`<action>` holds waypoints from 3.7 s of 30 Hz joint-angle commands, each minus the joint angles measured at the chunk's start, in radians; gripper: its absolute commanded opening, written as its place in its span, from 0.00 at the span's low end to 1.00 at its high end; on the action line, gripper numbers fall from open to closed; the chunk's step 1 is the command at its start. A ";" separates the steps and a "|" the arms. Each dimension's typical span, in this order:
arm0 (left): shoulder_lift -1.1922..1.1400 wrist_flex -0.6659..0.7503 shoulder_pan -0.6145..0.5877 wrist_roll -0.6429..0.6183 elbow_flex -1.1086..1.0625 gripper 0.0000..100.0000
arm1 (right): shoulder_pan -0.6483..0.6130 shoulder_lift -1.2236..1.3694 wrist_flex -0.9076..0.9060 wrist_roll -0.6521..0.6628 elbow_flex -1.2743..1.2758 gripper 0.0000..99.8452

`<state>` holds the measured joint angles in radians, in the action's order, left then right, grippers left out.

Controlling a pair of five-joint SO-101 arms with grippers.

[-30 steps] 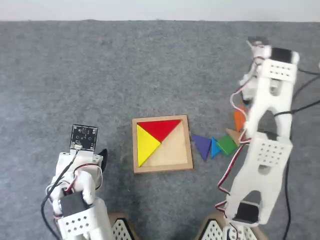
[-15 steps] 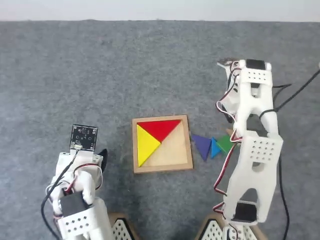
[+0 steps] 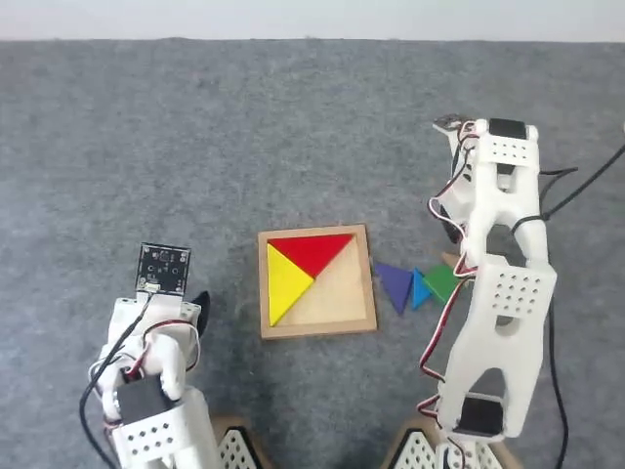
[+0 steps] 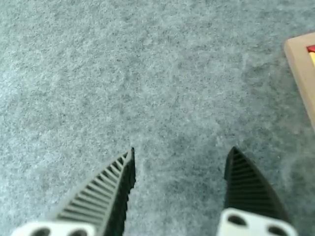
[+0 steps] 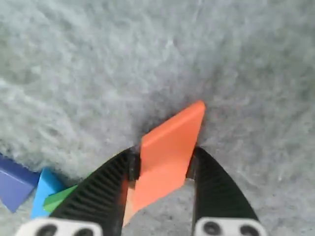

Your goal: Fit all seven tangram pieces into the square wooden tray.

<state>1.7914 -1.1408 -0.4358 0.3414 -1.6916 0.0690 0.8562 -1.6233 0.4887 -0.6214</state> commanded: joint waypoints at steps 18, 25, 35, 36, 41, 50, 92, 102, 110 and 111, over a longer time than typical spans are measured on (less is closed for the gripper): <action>-0.003 0.003 0.000 0.011 0.007 0.28 | -0.397 -0.266 -0.171 -0.479 0.029 0.09; -0.003 0.003 0.000 0.011 0.007 0.28 | -0.464 -0.265 -0.170 -0.698 0.044 0.09; -0.003 0.003 0.000 0.011 0.007 0.28 | -0.622 -0.127 -0.170 -0.861 0.034 0.09; -0.003 0.003 0.000 0.011 0.007 0.28 | -0.621 -0.122 -0.170 -0.865 0.021 0.09; -0.003 0.003 0.000 0.011 0.007 0.28 | -0.615 -0.114 -0.170 -0.864 0.012 0.10; -0.003 0.003 0.000 0.011 0.007 0.28 | -0.624 -0.117 -0.171 -0.895 0.023 0.33; -0.003 0.003 0.000 0.011 0.007 0.28 | -0.159 -0.842 0.432 -0.068 1.145 0.38; -0.003 0.003 0.000 0.011 0.007 0.28 | -0.125 -0.704 0.467 -0.061 1.079 0.39; -0.003 0.003 0.000 0.011 0.007 0.28 | -0.042 -0.662 0.450 -0.057 0.973 0.31; -0.003 0.003 0.000 0.011 0.007 0.28 | -0.033 -0.667 0.440 -0.057 0.948 0.31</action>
<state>1.7914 -1.1408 -0.4358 0.3414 -1.6916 0.0031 0.2117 -1.1784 0.4227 0.4051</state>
